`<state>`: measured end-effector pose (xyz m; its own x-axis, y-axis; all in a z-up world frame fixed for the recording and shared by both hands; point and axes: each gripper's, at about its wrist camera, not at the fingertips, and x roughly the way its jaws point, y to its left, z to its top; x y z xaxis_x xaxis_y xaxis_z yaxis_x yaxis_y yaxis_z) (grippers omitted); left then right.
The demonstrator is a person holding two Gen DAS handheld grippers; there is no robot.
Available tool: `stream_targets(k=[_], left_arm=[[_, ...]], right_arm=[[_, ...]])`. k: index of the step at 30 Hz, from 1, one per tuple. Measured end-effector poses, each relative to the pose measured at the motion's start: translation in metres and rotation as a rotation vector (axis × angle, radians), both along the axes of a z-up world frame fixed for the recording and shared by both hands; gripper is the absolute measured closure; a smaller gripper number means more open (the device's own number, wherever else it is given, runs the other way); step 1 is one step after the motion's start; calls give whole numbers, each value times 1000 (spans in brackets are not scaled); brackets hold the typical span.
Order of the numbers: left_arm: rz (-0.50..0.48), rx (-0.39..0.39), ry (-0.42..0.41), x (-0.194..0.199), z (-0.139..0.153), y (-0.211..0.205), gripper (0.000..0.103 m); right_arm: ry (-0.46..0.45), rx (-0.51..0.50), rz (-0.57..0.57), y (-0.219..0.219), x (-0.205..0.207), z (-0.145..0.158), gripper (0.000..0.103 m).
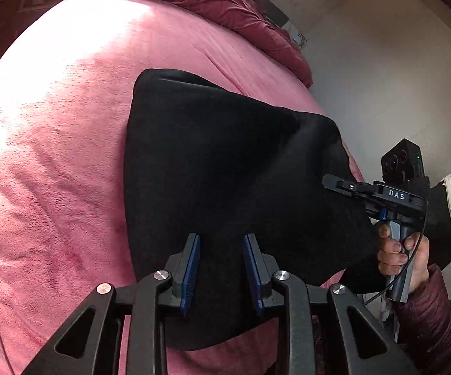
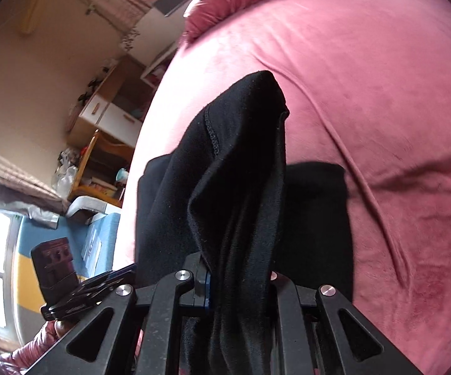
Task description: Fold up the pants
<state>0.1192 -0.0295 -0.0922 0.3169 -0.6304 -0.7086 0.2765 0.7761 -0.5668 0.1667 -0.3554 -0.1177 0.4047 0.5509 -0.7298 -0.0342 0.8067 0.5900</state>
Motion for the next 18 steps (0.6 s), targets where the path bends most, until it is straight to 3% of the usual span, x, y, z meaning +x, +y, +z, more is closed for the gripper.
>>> stream_targets(k=[2,6,12,18], left_arm=[[-13,7,11,0,-2,-7,74],[-32,49,7,-2,-3,-19,74],[-19,38,11,2,-7,-26,74],[-16,27,4,4,-5,-18,74]], right_arm=[[27,17,-24,-7,0,-15,89],[49,42,-86,-22,-7,-27,79],[-17,4,-151,-47,-43,6,74],[-24,130,-135,-46,-100,18,74]])
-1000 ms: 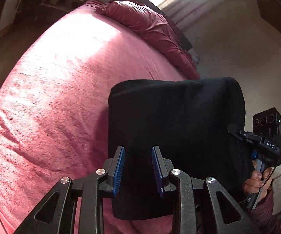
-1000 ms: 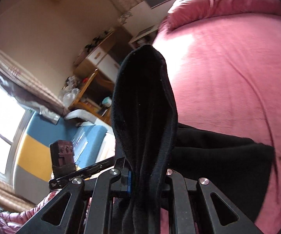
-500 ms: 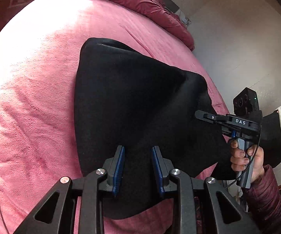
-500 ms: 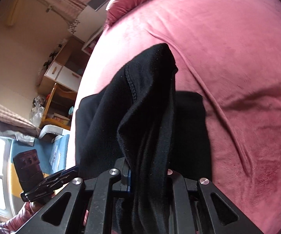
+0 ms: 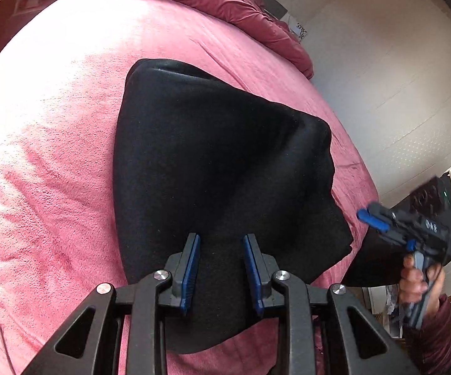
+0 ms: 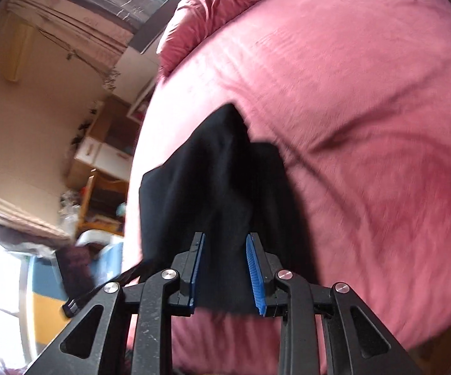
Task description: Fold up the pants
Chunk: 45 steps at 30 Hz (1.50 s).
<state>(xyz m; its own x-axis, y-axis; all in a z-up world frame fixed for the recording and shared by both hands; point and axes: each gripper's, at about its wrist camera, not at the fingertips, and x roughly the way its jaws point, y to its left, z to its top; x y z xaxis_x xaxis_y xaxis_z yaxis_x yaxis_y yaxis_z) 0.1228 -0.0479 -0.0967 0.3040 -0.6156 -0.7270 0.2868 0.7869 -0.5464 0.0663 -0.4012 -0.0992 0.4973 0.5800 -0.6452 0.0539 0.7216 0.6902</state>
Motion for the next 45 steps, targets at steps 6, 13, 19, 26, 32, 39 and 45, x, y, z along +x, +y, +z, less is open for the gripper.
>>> stream_targets(k=[6,13,19,26,32,39,45], left_arm=[[7,-21,0,0,-1,8,74],[-4,-37,-18,-7,8,15,73],[-6,-53,-79,-16,24,26,73],[-73,41,-28,-18,6,12,73],[-70,58,-72,-23,11,10,73],[-57,48,-144,-31,22,10,73],[-121,68,-155,-38,18,-10,73]], right_arm=[[130,60,-62,23,-18,-34,74],[118,55,-139,24,-6,-45,81],[39,-43,-79,31,-16,-15,95],[122,-130,-76,30,-21,-41,96],[129,-105,-66,22,-13,-43,86],[-1,-185,-133,4,14,3,63],[-6,-145,-203,3,84,7,48]])
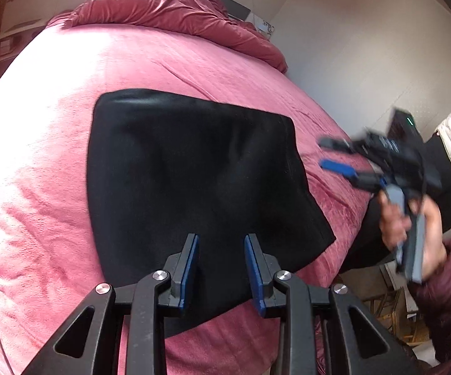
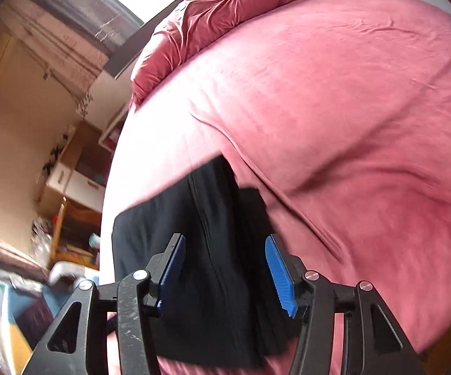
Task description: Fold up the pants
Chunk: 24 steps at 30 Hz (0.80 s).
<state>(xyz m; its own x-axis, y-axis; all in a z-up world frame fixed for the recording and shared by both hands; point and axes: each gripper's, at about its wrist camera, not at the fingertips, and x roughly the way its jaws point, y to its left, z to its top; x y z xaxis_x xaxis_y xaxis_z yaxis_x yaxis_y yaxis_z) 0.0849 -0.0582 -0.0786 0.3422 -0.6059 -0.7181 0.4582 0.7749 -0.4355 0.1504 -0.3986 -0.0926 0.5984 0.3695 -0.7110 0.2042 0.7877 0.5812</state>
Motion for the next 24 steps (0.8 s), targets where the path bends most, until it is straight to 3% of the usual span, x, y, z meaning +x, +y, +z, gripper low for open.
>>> stream_targets(k=[2,4,5,6,7,10,13,18,22,24], left_arm=[[-28,19,2,-5,-4,-8,73],[-52,32,7,-7,-7,-17,73],[-59,40,12,-8,-9,-21,73],[-70,47,21,-9,-11,-25,73],[-78,55,31,-10,-14,-29,73],[-93,104,47,-11,-26,-43,73],[-91,129,25,-13,-28,-53,73],[-82,147,-4,-16,-17,-57,67],[-60,199,-74,-21,-7,-56,66],[-33,221,-110,-23,0,-52,66]], right_arm=[[31,-15,-6,3,21,-7,48],[72,-1,18,9,39,-18,57],[87,-4,39,12,46,-22,83],[94,-65,34,16,52,-21,97],[79,-79,36,17,56,-19,100],[69,-156,57,21,72,-19,100],[117,-234,94,26,82,-39,100],[94,-247,106,21,80,-39,99],[61,-219,90,15,61,-26,87],[53,-193,83,12,52,-19,68]])
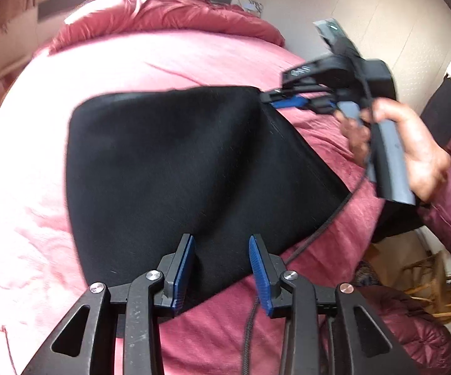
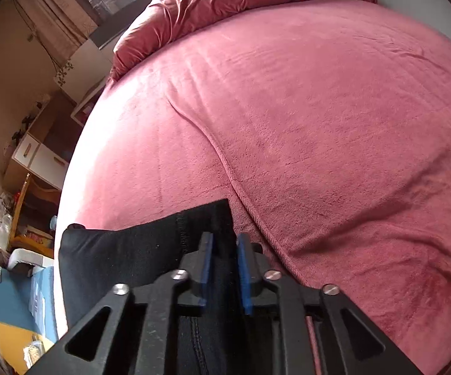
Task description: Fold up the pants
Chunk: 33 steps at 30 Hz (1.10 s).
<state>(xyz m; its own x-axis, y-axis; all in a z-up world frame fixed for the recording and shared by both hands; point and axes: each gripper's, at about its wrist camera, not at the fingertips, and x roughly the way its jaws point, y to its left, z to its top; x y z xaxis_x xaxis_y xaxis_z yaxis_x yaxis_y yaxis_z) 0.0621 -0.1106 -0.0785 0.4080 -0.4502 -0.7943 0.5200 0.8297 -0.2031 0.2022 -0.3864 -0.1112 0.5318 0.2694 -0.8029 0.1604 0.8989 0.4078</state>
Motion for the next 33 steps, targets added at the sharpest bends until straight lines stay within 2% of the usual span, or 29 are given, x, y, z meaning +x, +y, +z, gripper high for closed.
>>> stream_targets(k=[2,7,14,16,23,29,33], left_arm=[[29,12,-29,1,7,6,66],[122,32,-75,4,16,19,66],[193,33,-82,9,19,38,63],[204,29,-77,10,18,41,57],[232,39,-60,13,14,54,56],[265,30,-26,20,6,65,55],[325,-38,34,32,-1,90,55]], right_arm=[[-21,17,7,-3,-16,7,57],[-24,21,42,8,-48,15,54],[34,-4,106,25,-82,-1,50],[48,-28,115,30,-89,-6,49],[63,-103,93,30,-98,-18,49],[67,-96,72,23,-100,-32,49],[65,-54,51,12,-103,-43,49]])
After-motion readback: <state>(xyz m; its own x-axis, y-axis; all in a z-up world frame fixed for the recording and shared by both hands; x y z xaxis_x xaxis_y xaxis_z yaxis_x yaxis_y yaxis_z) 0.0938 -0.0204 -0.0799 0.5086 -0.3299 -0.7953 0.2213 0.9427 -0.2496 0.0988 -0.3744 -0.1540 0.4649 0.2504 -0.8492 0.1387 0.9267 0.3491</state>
